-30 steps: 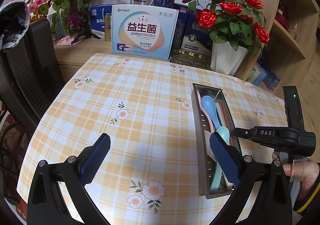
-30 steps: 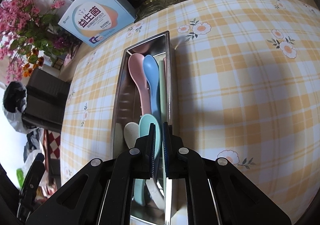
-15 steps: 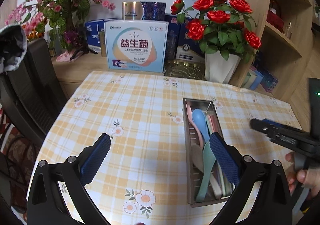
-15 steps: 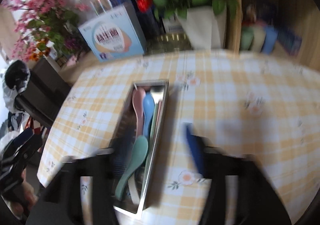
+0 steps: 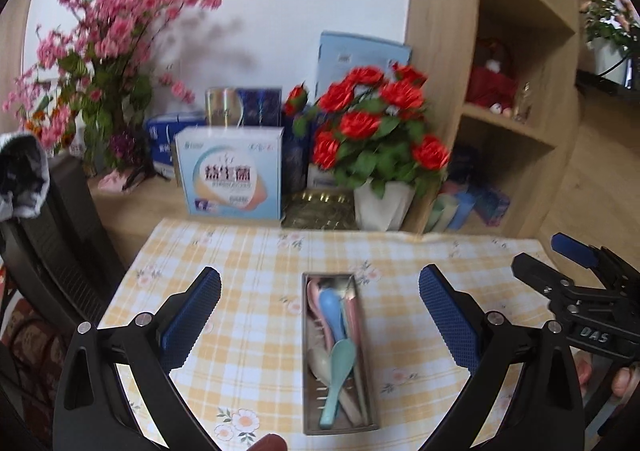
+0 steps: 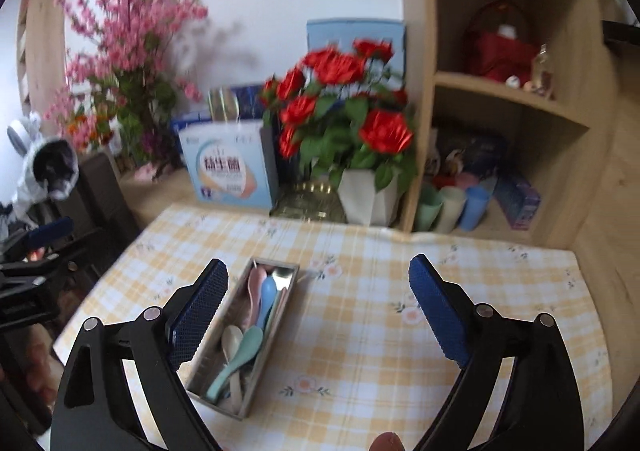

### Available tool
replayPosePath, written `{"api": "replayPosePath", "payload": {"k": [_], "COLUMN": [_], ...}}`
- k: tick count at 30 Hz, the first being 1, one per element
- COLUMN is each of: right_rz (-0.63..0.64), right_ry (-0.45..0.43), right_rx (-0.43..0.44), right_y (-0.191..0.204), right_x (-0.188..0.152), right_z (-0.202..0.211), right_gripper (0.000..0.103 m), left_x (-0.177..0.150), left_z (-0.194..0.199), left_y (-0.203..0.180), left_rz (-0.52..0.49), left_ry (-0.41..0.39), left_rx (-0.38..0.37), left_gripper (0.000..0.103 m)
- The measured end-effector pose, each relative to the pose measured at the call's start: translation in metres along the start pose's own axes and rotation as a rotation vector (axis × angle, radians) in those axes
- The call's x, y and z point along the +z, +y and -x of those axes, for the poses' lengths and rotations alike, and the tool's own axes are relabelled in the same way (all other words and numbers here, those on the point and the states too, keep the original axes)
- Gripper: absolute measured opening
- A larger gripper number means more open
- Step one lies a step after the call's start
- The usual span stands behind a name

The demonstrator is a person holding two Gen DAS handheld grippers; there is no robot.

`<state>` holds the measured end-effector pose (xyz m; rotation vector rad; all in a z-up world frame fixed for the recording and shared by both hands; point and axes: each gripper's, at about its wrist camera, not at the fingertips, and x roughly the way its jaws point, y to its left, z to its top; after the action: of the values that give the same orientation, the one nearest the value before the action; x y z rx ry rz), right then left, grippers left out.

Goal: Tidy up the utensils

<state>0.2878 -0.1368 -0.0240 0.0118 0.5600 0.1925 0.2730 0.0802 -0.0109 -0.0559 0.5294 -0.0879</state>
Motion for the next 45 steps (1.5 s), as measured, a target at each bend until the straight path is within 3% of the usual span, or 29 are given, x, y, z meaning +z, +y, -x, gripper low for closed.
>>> {"api": "replayPosePath", "payload": {"k": [8, 16, 29, 45], "right_rz": [-0.048, -0.089, -0.115, -0.124], "right_ry": [-0.103, -0.182, -0.216, -0.216], "right_rx": [-0.015, -0.076, -0.113, -0.119], "right_y": [-0.020, -0.043, -0.059, -0.062], "right_x": [0.016, 0.022, 0.022, 0.023], "right_z": [0.073, 0.119, 0.135, 0.133], "right_gripper": [0.089, 0.089, 0.089, 0.089], "left_x": [0.023, 0.034, 0.038, 0.038], "left_z": [0.050, 0.077, 0.083, 0.077], "left_y": [-0.041, -0.069, -0.092, -0.093], "left_rz": [-0.058, -0.111, -0.146, -0.144], "left_ry": [-0.117, -0.154, -0.162, -0.136], "left_rx": [0.005, -0.031, -0.043, -0.025], "left_gripper": [0.097, 0.097, 0.097, 0.097]}}
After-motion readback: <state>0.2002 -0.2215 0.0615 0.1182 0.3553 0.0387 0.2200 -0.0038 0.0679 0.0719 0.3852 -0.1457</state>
